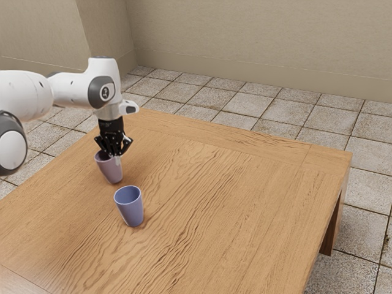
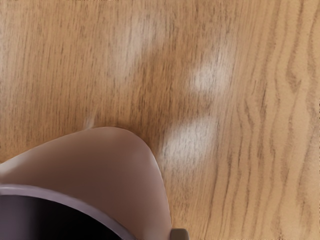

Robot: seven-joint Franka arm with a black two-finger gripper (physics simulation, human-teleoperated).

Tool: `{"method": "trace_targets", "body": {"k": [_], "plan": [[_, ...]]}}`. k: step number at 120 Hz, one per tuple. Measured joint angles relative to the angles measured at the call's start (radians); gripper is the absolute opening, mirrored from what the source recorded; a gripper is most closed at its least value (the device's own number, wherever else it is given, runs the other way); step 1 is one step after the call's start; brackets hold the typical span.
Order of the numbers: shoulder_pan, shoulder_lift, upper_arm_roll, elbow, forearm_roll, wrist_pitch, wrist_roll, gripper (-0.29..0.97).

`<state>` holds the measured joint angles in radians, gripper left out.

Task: Place the left cup onto the right cup

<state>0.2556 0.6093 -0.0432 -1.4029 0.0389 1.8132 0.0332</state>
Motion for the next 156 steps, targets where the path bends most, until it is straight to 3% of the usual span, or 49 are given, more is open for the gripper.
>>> {"method": "trace_targets", "body": {"k": [37,108,156], "plan": [[-0.023,-0.101,0.0,-0.079,0.006,0.0,-0.005,-0.11],[-0.163,-0.446,0.003,-0.363,0.023,0.007,-0.068,-0.1],[-0.166,-0.541,-0.054,-0.457,0.025,0.001,-0.126,-0.1]]}}
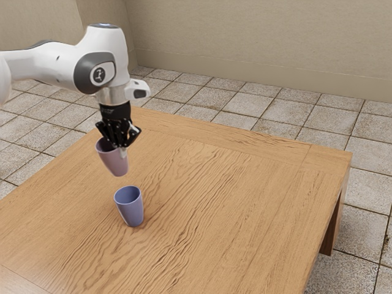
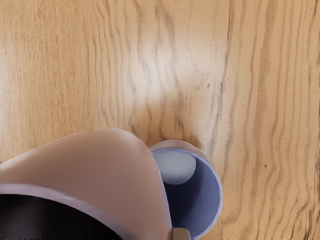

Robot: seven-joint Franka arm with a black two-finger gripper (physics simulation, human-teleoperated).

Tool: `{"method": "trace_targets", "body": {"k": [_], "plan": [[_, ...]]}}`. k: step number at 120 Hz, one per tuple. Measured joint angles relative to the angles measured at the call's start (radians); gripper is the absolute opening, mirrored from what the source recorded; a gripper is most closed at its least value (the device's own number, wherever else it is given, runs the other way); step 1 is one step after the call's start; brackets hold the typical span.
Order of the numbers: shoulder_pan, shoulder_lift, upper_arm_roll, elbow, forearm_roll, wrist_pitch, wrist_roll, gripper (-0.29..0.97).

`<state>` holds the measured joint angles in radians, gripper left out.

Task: Place the left cup onto the right cup

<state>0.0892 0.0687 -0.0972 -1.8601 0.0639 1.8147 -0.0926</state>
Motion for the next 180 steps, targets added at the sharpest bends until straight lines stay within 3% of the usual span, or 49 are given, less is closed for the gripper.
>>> {"method": "trace_targets", "body": {"k": [58,180], "plan": [[0.01,-0.025,-0.059,-0.062,0.0,0.005,-0.064,-0.1],[0.004,-0.016,-0.069,-0.096,0.011,0.021,-0.133,-0.1]]}}
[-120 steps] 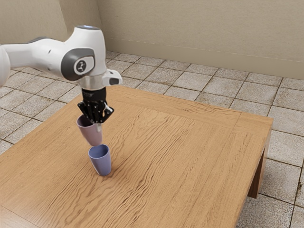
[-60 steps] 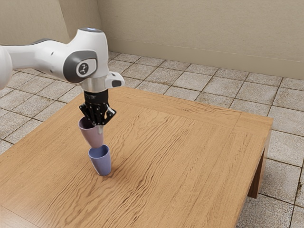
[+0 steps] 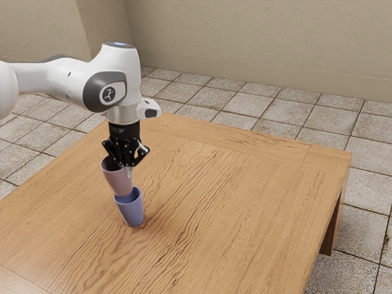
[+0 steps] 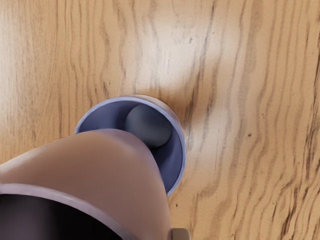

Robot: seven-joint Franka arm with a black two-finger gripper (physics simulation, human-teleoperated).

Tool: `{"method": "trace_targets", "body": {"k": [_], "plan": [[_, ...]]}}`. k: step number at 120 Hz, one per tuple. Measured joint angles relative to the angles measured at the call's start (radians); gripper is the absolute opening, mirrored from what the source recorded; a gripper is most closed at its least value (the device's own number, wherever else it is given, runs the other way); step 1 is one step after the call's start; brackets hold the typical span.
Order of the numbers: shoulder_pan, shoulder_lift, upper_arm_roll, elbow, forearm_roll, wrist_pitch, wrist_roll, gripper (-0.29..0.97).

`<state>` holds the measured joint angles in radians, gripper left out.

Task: Place the left cup onto the right cup

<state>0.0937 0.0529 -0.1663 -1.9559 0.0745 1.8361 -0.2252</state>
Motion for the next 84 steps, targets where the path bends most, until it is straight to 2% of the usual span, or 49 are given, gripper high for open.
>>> {"method": "trace_targets", "body": {"k": [84], "plan": [[-0.009,0.048,0.002,0.005,0.003,0.024,-0.019,-0.1]]}}
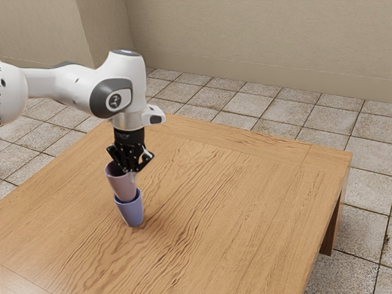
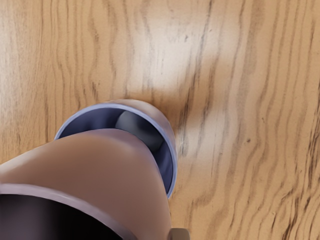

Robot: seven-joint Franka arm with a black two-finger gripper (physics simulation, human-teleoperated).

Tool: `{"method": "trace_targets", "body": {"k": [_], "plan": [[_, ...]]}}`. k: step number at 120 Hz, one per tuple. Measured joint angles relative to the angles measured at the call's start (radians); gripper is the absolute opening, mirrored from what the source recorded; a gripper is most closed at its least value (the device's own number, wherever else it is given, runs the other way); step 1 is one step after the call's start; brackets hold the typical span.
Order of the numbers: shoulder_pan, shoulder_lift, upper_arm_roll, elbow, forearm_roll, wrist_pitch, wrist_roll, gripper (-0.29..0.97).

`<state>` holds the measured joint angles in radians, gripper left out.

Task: Place the left cup onto the right cup

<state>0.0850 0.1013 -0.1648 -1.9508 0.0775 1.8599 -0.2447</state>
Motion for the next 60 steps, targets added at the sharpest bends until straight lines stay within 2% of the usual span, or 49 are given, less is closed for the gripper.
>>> {"method": "trace_targets", "body": {"k": [60], "plan": [[0.001,0.024,0.002,0.004,0.0,0.013,-0.005,-0.1]]}}
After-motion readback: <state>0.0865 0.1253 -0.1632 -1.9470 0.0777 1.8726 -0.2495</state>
